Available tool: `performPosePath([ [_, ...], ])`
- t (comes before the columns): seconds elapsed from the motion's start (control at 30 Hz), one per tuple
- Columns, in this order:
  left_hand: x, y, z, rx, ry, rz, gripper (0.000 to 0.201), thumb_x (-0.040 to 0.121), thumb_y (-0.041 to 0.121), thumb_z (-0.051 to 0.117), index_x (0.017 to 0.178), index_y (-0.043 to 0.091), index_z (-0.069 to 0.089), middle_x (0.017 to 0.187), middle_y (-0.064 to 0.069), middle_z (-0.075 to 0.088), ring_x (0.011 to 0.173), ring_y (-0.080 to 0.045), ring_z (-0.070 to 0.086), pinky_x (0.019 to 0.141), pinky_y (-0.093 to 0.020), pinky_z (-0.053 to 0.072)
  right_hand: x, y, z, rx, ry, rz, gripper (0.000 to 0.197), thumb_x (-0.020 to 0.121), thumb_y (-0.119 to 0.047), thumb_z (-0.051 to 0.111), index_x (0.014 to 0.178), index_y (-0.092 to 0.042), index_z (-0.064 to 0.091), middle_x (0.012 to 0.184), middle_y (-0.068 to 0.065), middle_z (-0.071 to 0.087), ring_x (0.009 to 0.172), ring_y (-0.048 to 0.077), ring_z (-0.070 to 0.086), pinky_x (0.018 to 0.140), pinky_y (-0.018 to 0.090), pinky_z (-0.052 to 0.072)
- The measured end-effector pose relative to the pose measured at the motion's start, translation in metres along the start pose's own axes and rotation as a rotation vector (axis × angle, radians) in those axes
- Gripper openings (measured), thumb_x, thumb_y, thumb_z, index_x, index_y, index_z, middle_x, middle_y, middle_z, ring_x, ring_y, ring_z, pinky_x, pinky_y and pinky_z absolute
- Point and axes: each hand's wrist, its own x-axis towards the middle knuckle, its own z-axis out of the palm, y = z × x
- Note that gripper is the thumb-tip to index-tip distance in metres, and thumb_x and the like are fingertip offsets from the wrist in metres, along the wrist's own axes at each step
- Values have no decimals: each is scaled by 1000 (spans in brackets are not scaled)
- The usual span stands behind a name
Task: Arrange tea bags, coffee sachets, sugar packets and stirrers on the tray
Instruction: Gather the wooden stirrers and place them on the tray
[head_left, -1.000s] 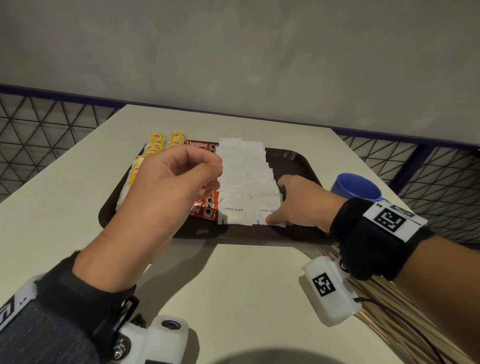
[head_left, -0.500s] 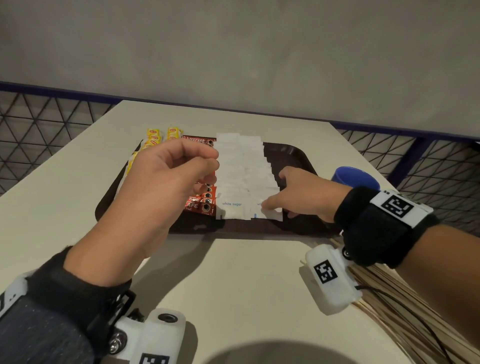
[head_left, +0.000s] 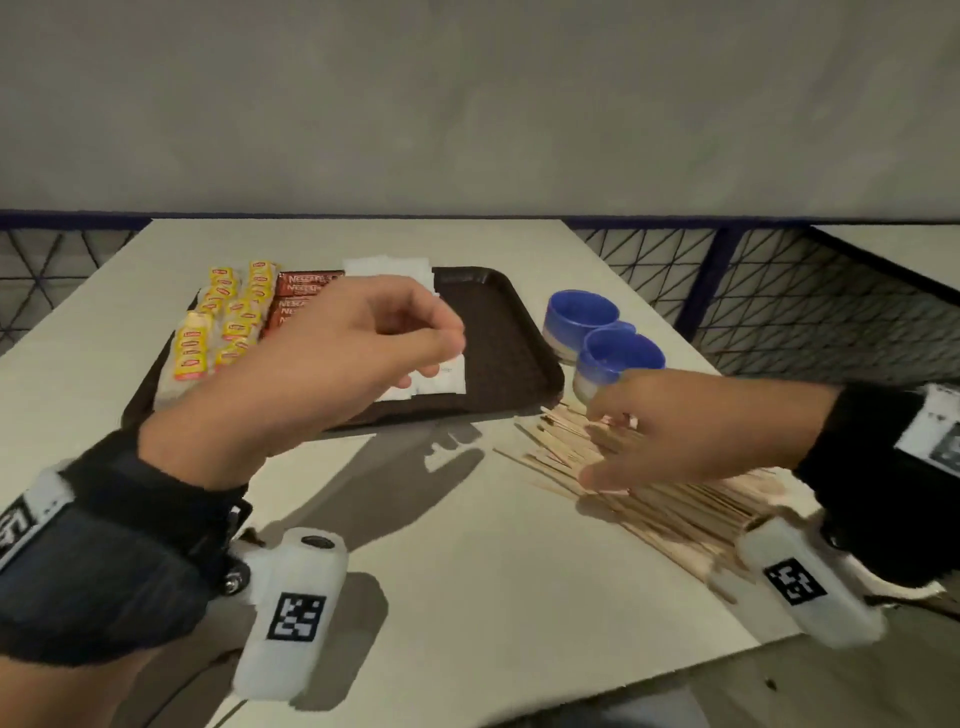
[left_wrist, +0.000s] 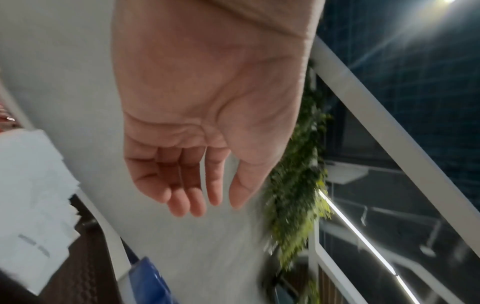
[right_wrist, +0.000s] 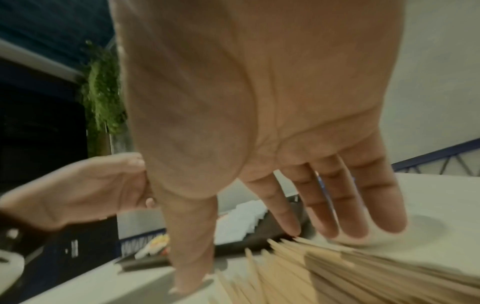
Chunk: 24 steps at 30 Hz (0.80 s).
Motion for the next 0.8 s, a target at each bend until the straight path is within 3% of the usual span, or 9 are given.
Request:
performPosePath([
  [0.03, -1, 10, 10, 109, -79, 19, 5, 91, 29, 75, 94, 25, 75, 94, 4, 76, 86, -17, 71, 80, -37, 54, -8, 10, 9, -45, -9, 31, 59, 69, -87, 60, 105, -41, 50, 106, -12, 55, 94, 7, 57, 80, 26, 52],
  [0.13, 0, 32, 41, 518, -330, 83, 23, 85, 47, 78, 102, 37, 67, 103, 14, 70, 93, -3, 66, 87, -30, 55, -16, 32, 39, -55, 28, 105, 114, 49, -97, 60, 140, -33, 32, 129, -2, 42, 114, 18, 47, 97, 36, 51],
  [0.23, 4, 38, 77, 838, -477, 156, 52, 82, 49, 80, 125, 35, 56, 116, 13, 57, 108, -8, 57, 95, -32, 51, -14, 40, 55, 8, 75, 137, 131, 46, -95, 64, 150, -29, 19, 136, 2, 40, 120, 21, 46, 100, 40, 50],
  [0.3, 5, 34, 95, 956, -508, 176, 70, 79, 48, 80, 137, 34, 45, 125, 9, 51, 117, -13, 50, 99, -34, 49, -12, 41, 59, 15, 60, 136, 120, 52, -89, 67, 146, -26, 28, 134, 2, 44, 118, 21, 48, 100, 40, 50],
  [0.43, 5, 22, 118, 1067, -521, 233, 91, 71, 51, 80, 146, 33, 31, 136, 8, 45, 127, -17, 42, 102, -39, 48, -19, 31, 61, 33, 139, 14, 67, 75, -60, 78, 125, -23, 52, 114, -1, 58, 96, 19, 58, 84, 35, 53],
  [0.53, 2, 17, 129, 1055, -557, 198, 99, 66, 48, 83, 148, 33, 29, 140, 13, 42, 132, -14, 39, 105, -38, 47, -23, 27, 65, 80, 217, -98, 53, 81, -41, 80, 125, -23, 57, 111, -1, 63, 95, 20, 61, 84, 36, 53],
  [0.7, -1, 17, 134, 970, -607, 101, 71, 65, 37, 81, 127, 33, 46, 110, 14, 55, 105, -15, 59, 88, -37, 56, -25, 26, 71, 156, 263, -195, 47, 83, -23, 80, 126, -23, 61, 113, -4, 68, 96, 18, 61, 81, 28, 48],
  [0.8, 0, 14, 133, 938, -637, 64, 63, 64, 39, 78, 120, 41, 50, 103, 14, 63, 94, -11, 64, 84, -36, 58, -26, 25, 73, 149, 274, -214, 42, 83, -17, 79, 121, -22, 63, 110, -2, 69, 94, 19, 63, 79, 28, 47],
])
